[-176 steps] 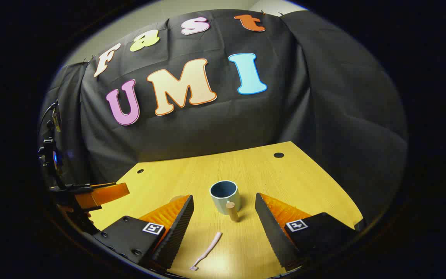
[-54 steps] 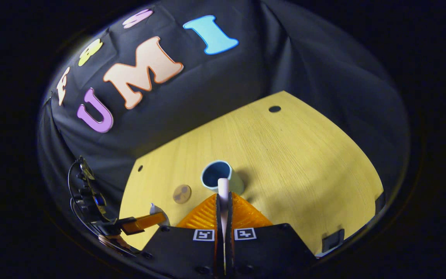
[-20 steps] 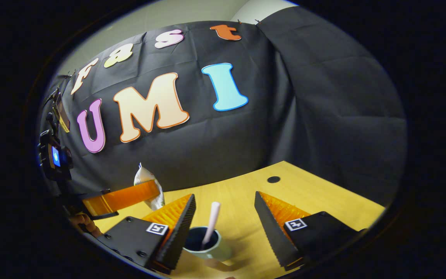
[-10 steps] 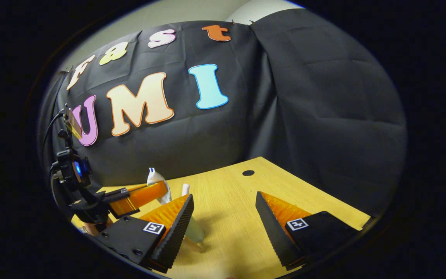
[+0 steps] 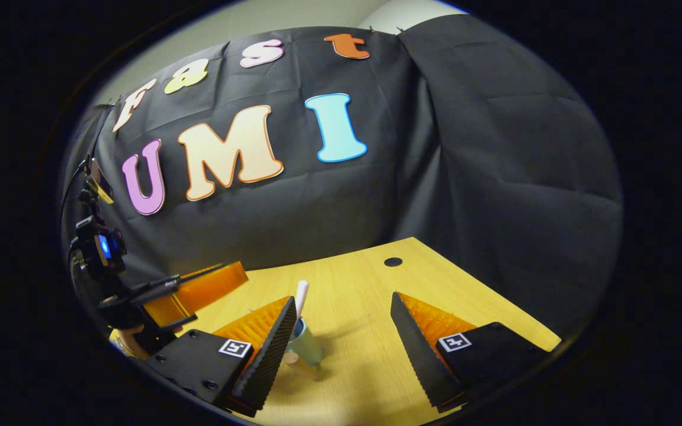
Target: Put the toothbrush and toothpaste on the desktop into the cup, then pick up the cup and place it on the coaster on the desktop.
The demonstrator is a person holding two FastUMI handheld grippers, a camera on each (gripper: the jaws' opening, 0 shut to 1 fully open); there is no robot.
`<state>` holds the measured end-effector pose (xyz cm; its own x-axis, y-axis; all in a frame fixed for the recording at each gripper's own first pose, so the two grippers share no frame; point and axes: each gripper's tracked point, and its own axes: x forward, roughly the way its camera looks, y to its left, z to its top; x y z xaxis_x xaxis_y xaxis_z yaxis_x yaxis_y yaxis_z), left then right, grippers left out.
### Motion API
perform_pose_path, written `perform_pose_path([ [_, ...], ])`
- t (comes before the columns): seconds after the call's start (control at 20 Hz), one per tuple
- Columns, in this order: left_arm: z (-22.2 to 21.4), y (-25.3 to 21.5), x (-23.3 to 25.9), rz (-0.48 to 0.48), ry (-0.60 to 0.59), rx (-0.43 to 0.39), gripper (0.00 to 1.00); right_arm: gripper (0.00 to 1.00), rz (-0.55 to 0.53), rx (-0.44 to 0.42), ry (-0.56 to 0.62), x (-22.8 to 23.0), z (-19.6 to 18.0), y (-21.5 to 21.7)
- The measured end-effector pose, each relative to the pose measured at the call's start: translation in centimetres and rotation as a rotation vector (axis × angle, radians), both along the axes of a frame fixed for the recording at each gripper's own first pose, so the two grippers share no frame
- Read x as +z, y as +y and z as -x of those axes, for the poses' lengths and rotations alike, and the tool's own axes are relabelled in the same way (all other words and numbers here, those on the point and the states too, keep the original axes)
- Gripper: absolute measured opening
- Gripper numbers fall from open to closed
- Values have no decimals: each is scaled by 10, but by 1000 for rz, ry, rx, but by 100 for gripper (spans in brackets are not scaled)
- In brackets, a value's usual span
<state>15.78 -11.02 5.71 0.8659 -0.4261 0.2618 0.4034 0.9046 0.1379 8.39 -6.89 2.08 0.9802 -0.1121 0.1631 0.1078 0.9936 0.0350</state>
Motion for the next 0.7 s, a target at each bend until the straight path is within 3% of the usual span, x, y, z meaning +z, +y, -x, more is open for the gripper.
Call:
perform_pose_path([
  [0.3,33,59,24,-11,-31,155,93,98,39,132,125,-15,-12,40],
  [0.35,39,68,23,-15,-18,184,93,94,43,156,157,-22,-14,47],
  [0.4,44,76,20,-17,-5,208,93,98,53,173,184,-29,-17,51],
  [0.55,63,95,14,-18,29,275,93,94,88,210,266,-48,-26,65],
  [0.6,69,99,11,-10,40,286,93,98,94,222,298,-55,-31,68],
  [0.7,81,107,2,8,71,308,93,98,105,229,381,-74,-41,69],
])
